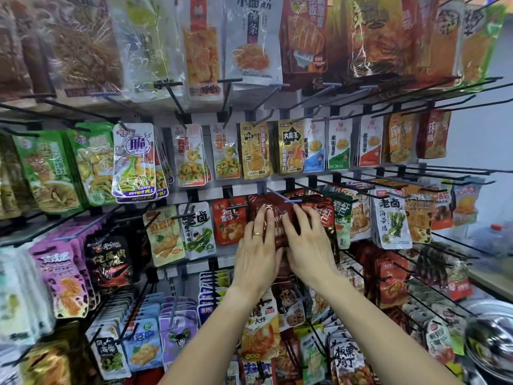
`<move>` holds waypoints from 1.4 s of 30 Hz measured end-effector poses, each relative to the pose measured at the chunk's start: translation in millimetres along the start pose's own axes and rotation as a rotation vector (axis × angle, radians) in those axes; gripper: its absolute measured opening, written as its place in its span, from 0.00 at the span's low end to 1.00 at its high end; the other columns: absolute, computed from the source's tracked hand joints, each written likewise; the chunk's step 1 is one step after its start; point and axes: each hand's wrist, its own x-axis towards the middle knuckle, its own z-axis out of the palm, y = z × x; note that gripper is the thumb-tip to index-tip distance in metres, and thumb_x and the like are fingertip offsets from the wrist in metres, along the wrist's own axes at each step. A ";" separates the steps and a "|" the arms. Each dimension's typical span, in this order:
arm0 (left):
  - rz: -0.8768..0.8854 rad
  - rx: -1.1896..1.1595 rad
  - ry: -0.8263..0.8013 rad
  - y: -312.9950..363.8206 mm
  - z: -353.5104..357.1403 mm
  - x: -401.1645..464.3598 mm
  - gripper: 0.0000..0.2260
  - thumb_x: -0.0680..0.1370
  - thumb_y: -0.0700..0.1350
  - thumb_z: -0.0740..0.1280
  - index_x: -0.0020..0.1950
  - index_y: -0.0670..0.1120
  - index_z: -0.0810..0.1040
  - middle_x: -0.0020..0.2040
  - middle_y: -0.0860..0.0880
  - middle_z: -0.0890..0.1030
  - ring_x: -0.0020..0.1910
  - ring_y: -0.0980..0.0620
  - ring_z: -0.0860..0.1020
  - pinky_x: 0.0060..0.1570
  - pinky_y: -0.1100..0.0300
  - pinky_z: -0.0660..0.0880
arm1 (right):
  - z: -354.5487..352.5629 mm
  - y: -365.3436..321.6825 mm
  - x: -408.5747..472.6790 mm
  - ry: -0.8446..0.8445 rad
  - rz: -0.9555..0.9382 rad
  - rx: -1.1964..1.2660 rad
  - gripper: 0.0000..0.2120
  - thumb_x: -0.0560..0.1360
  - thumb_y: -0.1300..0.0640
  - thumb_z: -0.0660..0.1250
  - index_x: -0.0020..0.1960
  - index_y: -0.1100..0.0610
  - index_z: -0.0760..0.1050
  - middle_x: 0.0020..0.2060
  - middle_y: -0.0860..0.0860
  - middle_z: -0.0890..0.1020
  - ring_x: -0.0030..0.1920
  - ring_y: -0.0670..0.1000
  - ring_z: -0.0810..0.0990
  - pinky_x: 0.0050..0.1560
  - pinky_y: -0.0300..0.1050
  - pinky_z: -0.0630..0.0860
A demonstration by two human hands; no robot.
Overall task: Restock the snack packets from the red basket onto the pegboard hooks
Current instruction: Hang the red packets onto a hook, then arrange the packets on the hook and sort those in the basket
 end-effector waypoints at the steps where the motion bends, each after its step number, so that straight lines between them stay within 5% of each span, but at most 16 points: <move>1: 0.004 0.001 0.017 -0.5 2.6 -0.5 0.39 0.83 0.51 0.68 0.86 0.42 0.50 0.86 0.41 0.53 0.77 0.38 0.66 0.71 0.42 0.73 | 0.4 -0.4 -0.3 0.003 0.001 -0.003 0.39 0.67 0.63 0.77 0.76 0.62 0.69 0.75 0.64 0.69 0.76 0.66 0.65 0.70 0.61 0.74; 7: 0.045 0.025 0.049 0.5 -1.4 -12.4 0.36 0.86 0.55 0.61 0.87 0.43 0.47 0.87 0.44 0.46 0.80 0.39 0.62 0.75 0.46 0.69 | -6.2 2.7 -22.0 0.022 -0.007 0.058 0.36 0.72 0.64 0.74 0.78 0.60 0.68 0.77 0.60 0.68 0.74 0.62 0.65 0.52 0.62 0.82; 12: 0.054 0.065 0.071 4.6 -8.8 -31.5 0.30 0.89 0.56 0.55 0.87 0.47 0.47 0.87 0.43 0.42 0.85 0.39 0.51 0.80 0.44 0.63 | -12.3 4.8 -47.7 0.085 -0.057 0.165 0.31 0.75 0.67 0.72 0.77 0.59 0.70 0.76 0.57 0.70 0.72 0.60 0.67 0.66 0.62 0.76; 19: 0.189 0.072 0.088 44.3 -7.5 -104.8 0.26 0.89 0.53 0.59 0.85 0.45 0.61 0.85 0.41 0.58 0.84 0.39 0.57 0.80 0.41 0.60 | -17.6 37.4 -142.2 0.107 0.004 0.312 0.22 0.81 0.58 0.69 0.74 0.57 0.73 0.71 0.55 0.74 0.71 0.58 0.70 0.72 0.54 0.69; 24: 0.307 -0.037 -0.182 93.5 55.0 -198.0 0.23 0.89 0.53 0.59 0.83 0.48 0.66 0.83 0.40 0.63 0.81 0.38 0.62 0.79 0.42 0.60 | 15.6 85.9 -271.6 -0.051 0.194 0.333 0.20 0.81 0.55 0.70 0.72 0.58 0.75 0.67 0.56 0.76 0.67 0.60 0.73 0.68 0.54 0.70; 28: 0.270 -0.106 -0.572 132.5 123.9 -288.9 0.24 0.88 0.57 0.54 0.84 0.52 0.62 0.84 0.39 0.61 0.79 0.36 0.64 0.77 0.39 0.64 | 38.1 107.7 -396.2 -0.247 0.453 0.362 0.19 0.82 0.51 0.67 0.71 0.59 0.76 0.66 0.58 0.77 0.66 0.62 0.74 0.65 0.59 0.73; 32: 0.168 -0.124 -0.969 166.8 168.5 -384.8 0.30 0.85 0.63 0.44 0.85 0.55 0.60 0.85 0.39 0.56 0.80 0.34 0.63 0.77 0.38 0.63 | 48.4 113.7 -516.4 -0.469 0.630 0.358 0.20 0.80 0.46 0.61 0.64 0.57 0.76 0.55 0.58 0.80 0.54 0.64 0.79 0.55 0.55 0.74; 36: 0.109 -0.141 -1.062 194.1 185.7 -456.1 0.26 0.85 0.60 0.50 0.80 0.56 0.71 0.79 0.37 0.70 0.72 0.33 0.75 0.68 0.39 0.74 | 51.2 116.7 -601.8 -0.593 0.806 0.432 0.20 0.79 0.51 0.68 0.68 0.57 0.76 0.64 0.56 0.80 0.62 0.62 0.79 0.63 0.54 0.76; 39: 0.045 -0.163 -1.177 209.5 195.2 -487.6 0.26 0.85 0.61 0.47 0.83 0.59 0.62 0.83 0.39 0.61 0.79 0.33 0.65 0.76 0.38 0.66 | 54.9 119.5 -631.3 -0.648 0.883 0.431 0.20 0.78 0.55 0.74 0.68 0.59 0.77 0.60 0.56 0.82 0.61 0.62 0.80 0.62 0.54 0.76; 42: 0.008 -0.173 -1.212 223.8 216.3 -507.8 0.30 0.83 0.63 0.39 0.85 0.59 0.54 0.85 0.40 0.55 0.83 0.36 0.57 0.81 0.39 0.57 | 76.7 124.8 -651.0 -0.709 0.915 0.441 0.25 0.80 0.51 0.71 0.74 0.58 0.73 0.66 0.55 0.80 0.67 0.59 0.77 0.66 0.53 0.74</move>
